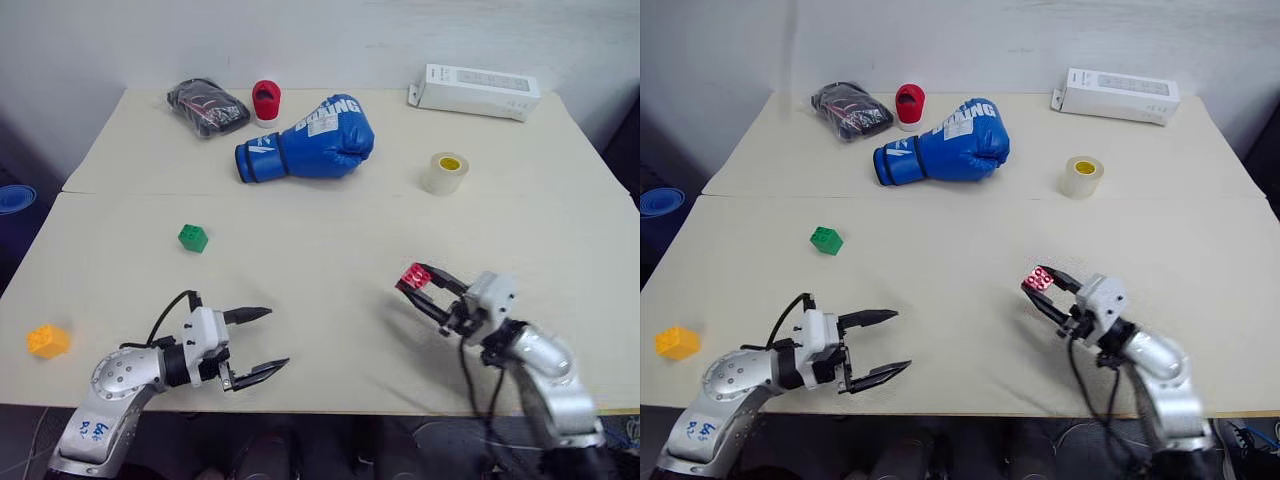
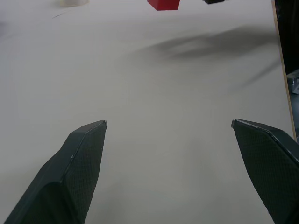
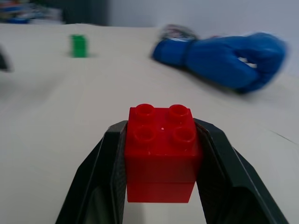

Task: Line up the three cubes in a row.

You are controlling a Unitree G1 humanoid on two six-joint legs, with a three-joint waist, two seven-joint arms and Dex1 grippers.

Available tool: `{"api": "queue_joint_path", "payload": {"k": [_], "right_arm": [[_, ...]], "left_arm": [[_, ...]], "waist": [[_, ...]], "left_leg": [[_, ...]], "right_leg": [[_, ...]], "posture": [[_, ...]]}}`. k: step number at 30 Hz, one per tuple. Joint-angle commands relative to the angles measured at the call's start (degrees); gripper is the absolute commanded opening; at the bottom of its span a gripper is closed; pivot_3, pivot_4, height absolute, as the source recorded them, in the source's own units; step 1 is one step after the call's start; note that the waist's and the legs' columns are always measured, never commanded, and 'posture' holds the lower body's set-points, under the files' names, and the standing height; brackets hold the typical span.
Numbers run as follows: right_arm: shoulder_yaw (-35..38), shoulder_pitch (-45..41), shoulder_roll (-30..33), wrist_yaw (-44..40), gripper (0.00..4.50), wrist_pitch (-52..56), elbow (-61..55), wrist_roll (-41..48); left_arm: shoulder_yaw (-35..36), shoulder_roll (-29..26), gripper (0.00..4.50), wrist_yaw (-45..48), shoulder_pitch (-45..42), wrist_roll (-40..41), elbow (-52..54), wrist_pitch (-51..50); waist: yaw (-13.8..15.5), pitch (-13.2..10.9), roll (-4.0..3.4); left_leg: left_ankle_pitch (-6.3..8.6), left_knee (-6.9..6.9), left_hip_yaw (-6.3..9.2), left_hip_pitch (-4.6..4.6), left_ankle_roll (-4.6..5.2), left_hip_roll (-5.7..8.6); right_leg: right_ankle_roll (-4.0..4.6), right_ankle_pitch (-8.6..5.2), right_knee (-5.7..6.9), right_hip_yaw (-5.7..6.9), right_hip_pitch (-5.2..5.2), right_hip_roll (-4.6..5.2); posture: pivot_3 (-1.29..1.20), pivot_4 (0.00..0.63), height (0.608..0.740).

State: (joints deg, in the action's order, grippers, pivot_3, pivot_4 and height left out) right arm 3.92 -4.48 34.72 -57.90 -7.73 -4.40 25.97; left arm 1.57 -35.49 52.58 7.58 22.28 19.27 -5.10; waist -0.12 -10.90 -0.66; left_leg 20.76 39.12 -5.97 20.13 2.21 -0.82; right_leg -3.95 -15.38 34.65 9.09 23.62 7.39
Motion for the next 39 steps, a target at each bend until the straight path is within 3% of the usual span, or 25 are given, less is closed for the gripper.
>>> {"api": "queue_joint_path", "payload": {"k": [1,3,5,12,21,31,35,39], "right_arm": [[-1.35,-4.73,5.28,-19.54,1.49,-5.16,9.89,2.31],[-1.70,-9.51,6.27,-29.97,1.49,-9.41,19.33,2.95],[-3.61,-12.60,6.98,-34.16,1.49,-12.63,25.89,3.64],[-12.64,-17.04,7.13,-34.60,1.49,-15.88,33.26,6.09],[-14.24,-20.39,5.97,-34.60,1.49,-17.04,41.03,6.09],[-14.25,-21.86,10.35,-34.60,4.47,-14.85,37.79,8.80],[-7.16,-17.60,11.18,-33.29,4.47,-12.85,29.03,12.09],[0.73,-9.47,7.43,-26.78,4.47,-12.80,18.99,15.34]], "left_arm": [[0.11,0.70,4.50,-0.56,-0.68,-0.52,-0.05,1.29],[0.38,0.67,4.50,-0.71,-0.22,-0.79,0.25,1.52],[0.66,0.67,4.50,-1.10,0.64,-0.78,0.85,1.41],[1.45,-0.19,4.50,-1.30,2.83,-0.24,2.57,0.67],[4.69,-2.44,4.50,-0.68,4.38,1.08,3.20,-0.31],[8.81,-0.54,4.50,-3.30,6.99,2.27,3.81,-1.13],[16.57,5.15,4.50,-10.78,11.70,3.24,4.16,0.78],[24.91,12.88,4.50,-19.67,14.96,4.80,3.41,2.27]], "waist": [[0.00,-0.01,0.01],[-0.01,-0.02,0.04],[-0.08,-0.02,0.04],[0.12,-0.03,0.04],[0.01,-0.02,0.04],[0.01,-0.06,-0.03],[0.04,-0.08,-0.04],[0.44,-0.08,0.02]], "left_leg": [[0.00,0.00,-0.01,0.00,0.00,0.00],[-0.03,0.03,-0.02,-0.01,0.02,0.00],[-0.05,0.05,-0.04,-0.05,0.01,0.01],[-0.10,0.12,-0.01,-0.02,-0.02,0.01],[-0.08,0.15,0.03,-0.05,-0.05,0.01],[-0.07,0.15,0.04,-0.02,-0.08,0.01],[-0.04,0.14,0.04,0.01,-0.09,0.00],[-0.01,0.12,0.12,0.01,-0.12,-0.03]], "right_leg": [[0.00,0.00,0.01,0.00,0.00,0.00],[0.00,0.00,0.02,0.03,-0.03,0.01],[0.00,0.01,0.03,0.02,-0.07,0.01],[-0.01,0.01,0.07,0.05,-0.07,0.07],[-0.01,0.02,0.06,0.05,-0.09,0.09],[-0.01,0.02,0.05,0.05,-0.06,0.11],[-0.02,0.02,-0.03,0.04,-0.04,0.11],[-0.02,0.02,-0.08,0.11,-0.08,0.08]], "posture": [[0.00,0.150,0.740],[0.00,0.150,0.740],[0.00,0.150,0.740],[0.00,0.150,0.740],[0.00,0.150,0.740],[0.00,0.150,0.740],[0.00,0.150,0.740],[0.00,0.150,0.740]]}}
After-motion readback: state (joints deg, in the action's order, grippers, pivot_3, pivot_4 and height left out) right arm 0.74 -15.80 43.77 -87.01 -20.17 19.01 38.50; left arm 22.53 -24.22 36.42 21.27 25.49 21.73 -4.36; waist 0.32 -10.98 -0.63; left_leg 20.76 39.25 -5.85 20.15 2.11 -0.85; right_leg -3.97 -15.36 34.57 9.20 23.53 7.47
